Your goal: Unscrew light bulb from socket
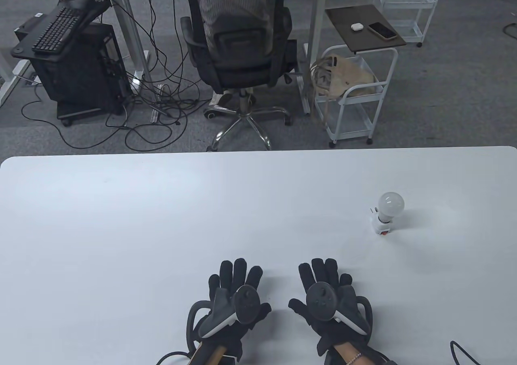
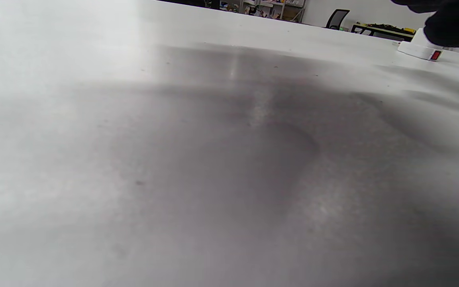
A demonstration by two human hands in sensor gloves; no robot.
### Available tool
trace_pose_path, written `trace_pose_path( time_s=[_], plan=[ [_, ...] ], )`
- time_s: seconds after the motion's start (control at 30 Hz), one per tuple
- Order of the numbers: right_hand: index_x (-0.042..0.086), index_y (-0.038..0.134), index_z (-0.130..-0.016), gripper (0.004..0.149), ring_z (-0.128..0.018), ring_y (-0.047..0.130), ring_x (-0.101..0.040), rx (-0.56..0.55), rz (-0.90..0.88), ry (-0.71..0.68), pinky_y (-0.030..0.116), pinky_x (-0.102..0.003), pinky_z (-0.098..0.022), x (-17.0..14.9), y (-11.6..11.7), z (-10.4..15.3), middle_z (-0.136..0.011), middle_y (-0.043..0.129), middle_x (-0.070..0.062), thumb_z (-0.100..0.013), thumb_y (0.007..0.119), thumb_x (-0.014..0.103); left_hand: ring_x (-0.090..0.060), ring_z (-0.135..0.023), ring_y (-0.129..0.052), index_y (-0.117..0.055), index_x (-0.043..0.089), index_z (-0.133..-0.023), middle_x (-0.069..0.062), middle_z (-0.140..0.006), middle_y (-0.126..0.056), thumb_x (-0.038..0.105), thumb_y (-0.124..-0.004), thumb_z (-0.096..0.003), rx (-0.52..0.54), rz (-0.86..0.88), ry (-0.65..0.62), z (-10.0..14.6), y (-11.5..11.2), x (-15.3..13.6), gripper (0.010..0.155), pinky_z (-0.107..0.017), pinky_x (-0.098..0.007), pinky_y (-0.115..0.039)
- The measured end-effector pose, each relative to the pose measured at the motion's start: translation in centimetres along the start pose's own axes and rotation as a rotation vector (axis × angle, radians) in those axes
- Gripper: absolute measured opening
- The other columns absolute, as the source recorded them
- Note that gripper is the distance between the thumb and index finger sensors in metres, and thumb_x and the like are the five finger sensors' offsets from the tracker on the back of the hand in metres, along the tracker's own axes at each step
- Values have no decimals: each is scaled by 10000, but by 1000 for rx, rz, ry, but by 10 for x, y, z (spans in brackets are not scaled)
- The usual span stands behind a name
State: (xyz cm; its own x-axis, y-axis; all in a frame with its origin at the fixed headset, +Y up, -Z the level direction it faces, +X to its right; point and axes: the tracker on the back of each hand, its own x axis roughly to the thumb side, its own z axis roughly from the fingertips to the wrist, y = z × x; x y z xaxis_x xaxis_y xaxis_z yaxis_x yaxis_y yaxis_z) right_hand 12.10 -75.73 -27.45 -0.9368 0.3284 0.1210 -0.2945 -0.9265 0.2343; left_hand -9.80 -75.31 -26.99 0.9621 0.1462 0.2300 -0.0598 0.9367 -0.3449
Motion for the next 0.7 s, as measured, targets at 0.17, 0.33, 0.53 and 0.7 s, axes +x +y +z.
trace_pose_path(
  time_s=[0.17, 0.33, 0.53, 0.7],
  plan=[
    [204, 200, -1170, 811, -1068, 29, -410, -44, -59, 83, 150, -651, -697, -28, -14, -7, -1221, 134, -160, -602, 659, 558, -347, -1043, 148, -22, 328, -1163, -60, -1224, 136, 657, -516, -620, 18, 3, -2, 1, 1, 1, 805, -773, -573, -30],
    [197, 253, -1170, 802, -1096, 127, -395, -141, -152, 228, 209, -647, -712, -72, -35, -16, -1228, 239, -137, -591, 677, 553, -347, -1042, 150, -22, 329, -1163, -60, -1224, 137, 656, -517, -620, 15, -6, -8, 1, 0, 2, 804, -772, -573, -29],
    [180, 293, -1170, 812, -1097, 197, -417, -247, -272, 478, 256, -637, -721, -134, -56, -32, -1225, 292, -153, -574, 700, 552, -346, -1041, 153, -25, 331, -1164, -58, -1227, 134, 657, -516, -620, 14, -2, -25, 1, 0, 4, 802, -772, -572, -27],
    [195, 284, -1168, 814, -1089, 190, -438, -266, -397, 635, 251, -639, -719, -167, -65, -51, -1219, 289, -167, -572, 707, 554, -345, -1041, 154, -25, 332, -1165, -57, -1230, 131, 657, -517, -619, 16, -9, -35, 1, 0, 7, 804, -772, -572, -25]
  ],
)
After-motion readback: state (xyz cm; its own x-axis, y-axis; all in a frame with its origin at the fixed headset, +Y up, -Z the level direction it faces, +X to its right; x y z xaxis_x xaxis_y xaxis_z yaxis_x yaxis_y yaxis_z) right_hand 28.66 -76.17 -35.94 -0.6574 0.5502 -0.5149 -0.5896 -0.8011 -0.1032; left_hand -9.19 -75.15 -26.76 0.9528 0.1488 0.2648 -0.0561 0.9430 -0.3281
